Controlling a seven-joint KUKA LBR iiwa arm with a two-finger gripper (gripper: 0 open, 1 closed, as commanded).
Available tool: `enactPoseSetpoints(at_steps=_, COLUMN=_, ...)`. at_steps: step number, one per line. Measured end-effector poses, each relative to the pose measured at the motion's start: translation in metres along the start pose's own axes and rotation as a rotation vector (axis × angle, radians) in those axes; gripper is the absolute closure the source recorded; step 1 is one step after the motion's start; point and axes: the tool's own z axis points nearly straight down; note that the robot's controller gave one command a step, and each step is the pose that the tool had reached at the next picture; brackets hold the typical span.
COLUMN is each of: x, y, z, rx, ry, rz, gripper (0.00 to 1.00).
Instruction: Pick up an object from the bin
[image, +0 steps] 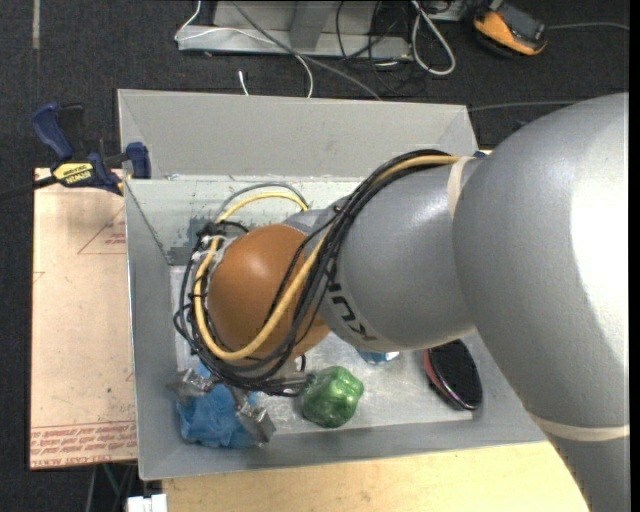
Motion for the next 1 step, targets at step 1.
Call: enactPoseSetpoints(at_steps=1, x=-0.0131, y=-0.0130, z=0.0283, rx=0.013, ry=-0.006, rz=0.136, gripper=0.00)
